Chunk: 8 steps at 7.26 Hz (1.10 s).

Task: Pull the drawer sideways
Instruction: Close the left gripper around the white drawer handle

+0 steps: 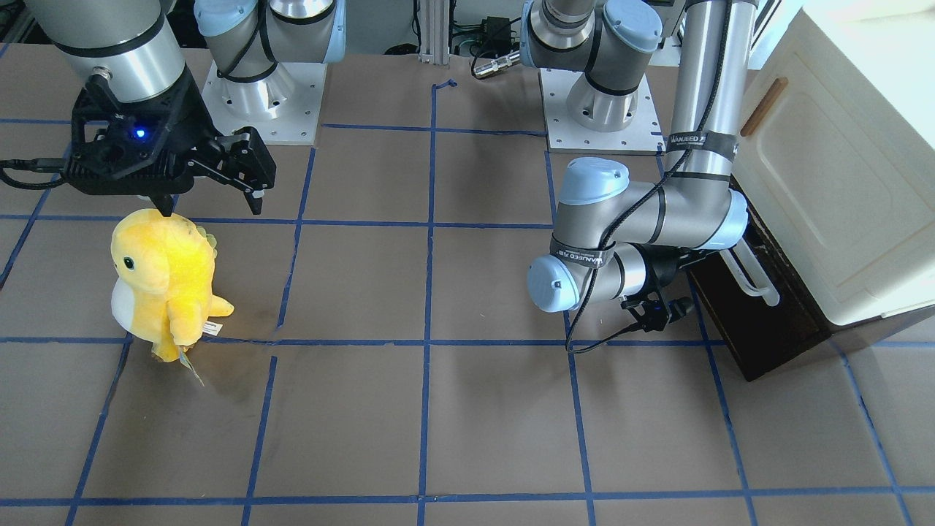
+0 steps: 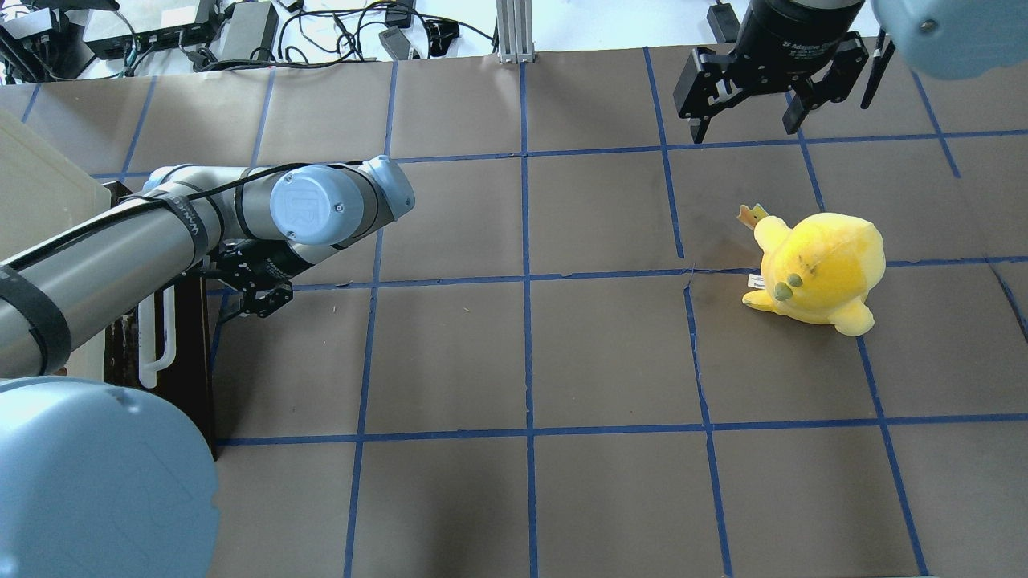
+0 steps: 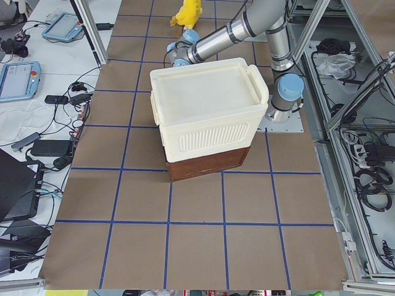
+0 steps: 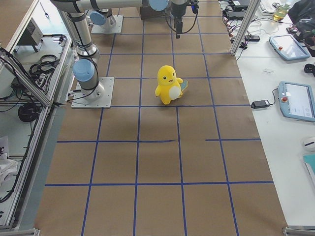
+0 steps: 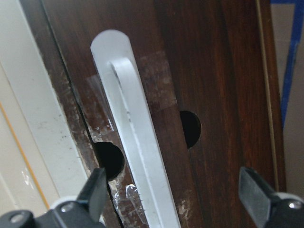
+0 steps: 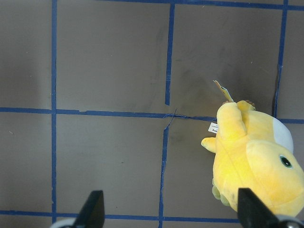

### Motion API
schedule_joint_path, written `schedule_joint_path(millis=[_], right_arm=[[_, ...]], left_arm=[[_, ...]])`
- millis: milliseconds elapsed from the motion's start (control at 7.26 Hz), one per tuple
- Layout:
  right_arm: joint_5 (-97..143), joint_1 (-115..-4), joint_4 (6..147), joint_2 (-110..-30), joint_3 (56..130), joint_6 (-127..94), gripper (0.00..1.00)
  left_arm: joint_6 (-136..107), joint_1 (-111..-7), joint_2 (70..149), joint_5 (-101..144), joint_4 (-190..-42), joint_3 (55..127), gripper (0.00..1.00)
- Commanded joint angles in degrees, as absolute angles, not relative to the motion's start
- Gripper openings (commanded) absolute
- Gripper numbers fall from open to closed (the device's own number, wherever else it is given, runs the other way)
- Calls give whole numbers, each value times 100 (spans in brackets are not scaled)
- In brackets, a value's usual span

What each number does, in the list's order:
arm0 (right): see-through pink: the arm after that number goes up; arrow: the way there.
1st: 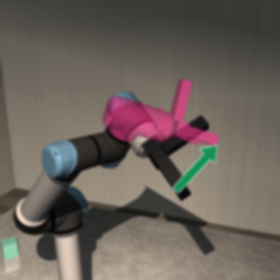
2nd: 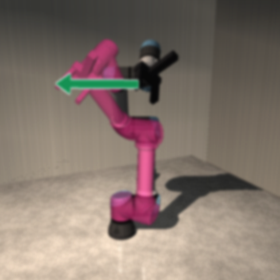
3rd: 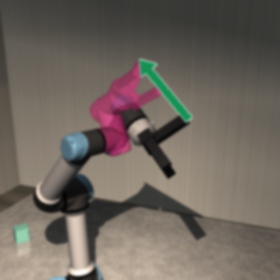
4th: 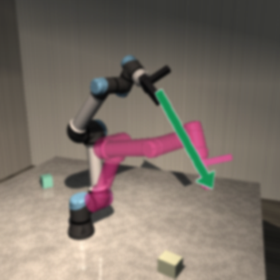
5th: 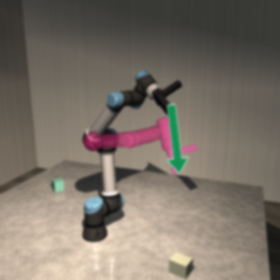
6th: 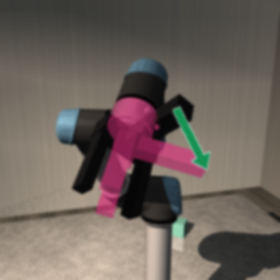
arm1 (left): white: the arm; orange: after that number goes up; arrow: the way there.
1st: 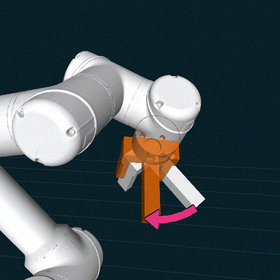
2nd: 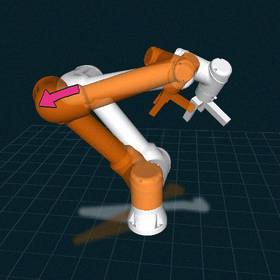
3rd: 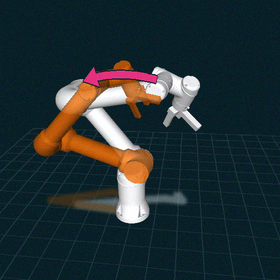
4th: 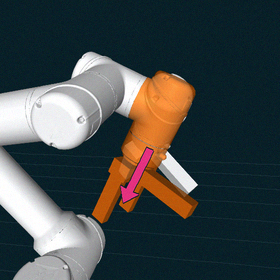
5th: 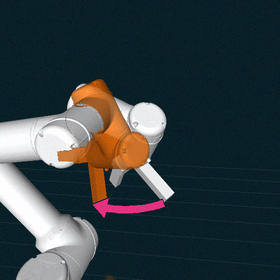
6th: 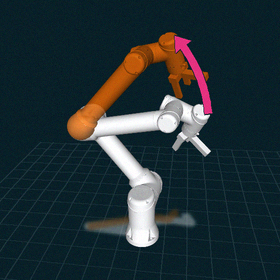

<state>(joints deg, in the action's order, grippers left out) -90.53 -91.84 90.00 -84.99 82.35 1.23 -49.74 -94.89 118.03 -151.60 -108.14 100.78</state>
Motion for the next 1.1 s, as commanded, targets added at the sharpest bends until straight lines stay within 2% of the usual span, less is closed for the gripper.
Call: schedule_joint_path(millis=[0, 688, 964], right_arm=[[-9053, -9185, 9000, -8499, 8235, 132, 100], [-9053, -9185, 9000, -8499, 8235, 123, 100], [-9053, -9185, 9000, -8499, 8235, 123, 100]], left_arm=[[-5010, -9457, 11812, -15301, -10959, 10081, 100], [-5150, -9325, 11830, -15854, -11057, 9967, 98], [-5141, -9264, 11883, -15856, -11048, 9949, 51]])
